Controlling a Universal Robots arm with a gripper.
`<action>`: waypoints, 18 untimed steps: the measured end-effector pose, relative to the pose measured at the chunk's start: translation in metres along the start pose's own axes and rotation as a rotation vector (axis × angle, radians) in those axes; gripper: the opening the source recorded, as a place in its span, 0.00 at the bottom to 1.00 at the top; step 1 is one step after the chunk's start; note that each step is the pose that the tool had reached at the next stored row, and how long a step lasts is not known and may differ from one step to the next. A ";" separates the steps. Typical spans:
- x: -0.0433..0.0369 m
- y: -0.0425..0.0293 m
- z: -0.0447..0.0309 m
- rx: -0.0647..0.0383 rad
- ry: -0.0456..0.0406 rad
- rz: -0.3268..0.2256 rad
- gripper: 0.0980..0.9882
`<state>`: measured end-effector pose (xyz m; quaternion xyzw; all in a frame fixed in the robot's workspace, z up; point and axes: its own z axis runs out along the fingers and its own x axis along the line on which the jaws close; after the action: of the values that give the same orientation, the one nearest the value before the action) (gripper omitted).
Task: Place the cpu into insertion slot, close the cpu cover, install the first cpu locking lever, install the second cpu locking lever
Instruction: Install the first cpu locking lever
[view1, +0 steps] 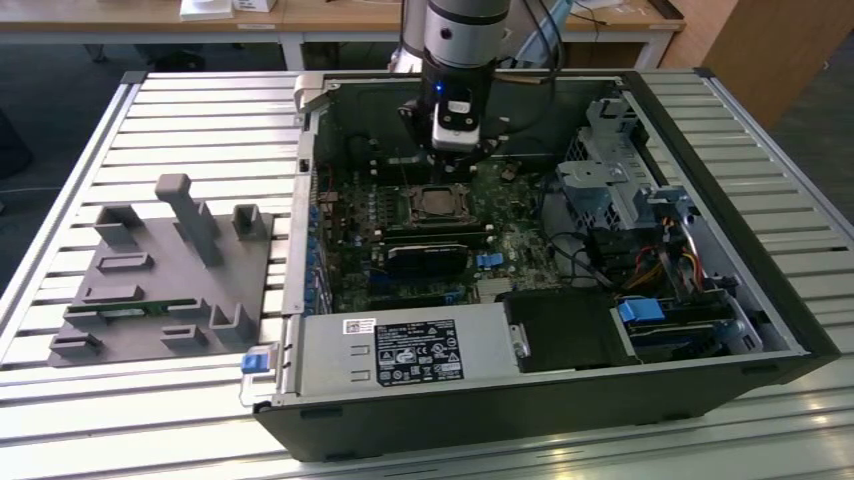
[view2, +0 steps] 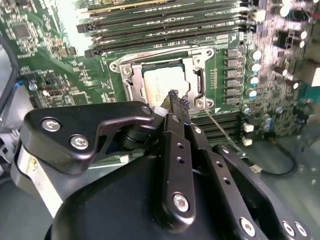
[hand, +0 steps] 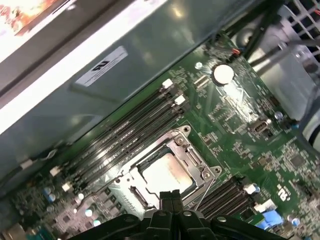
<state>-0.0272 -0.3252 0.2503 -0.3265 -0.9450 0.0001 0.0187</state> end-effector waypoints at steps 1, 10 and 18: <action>0.0000 0.0000 0.0000 0.001 -0.0002 -0.016 0.01; 0.0000 0.0000 0.0000 0.005 -0.0019 -0.152 0.01; 0.0000 0.0000 0.0000 0.009 -0.0033 -0.263 0.01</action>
<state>-0.0272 -0.3252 0.2503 -0.1995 -0.9797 0.0026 0.0186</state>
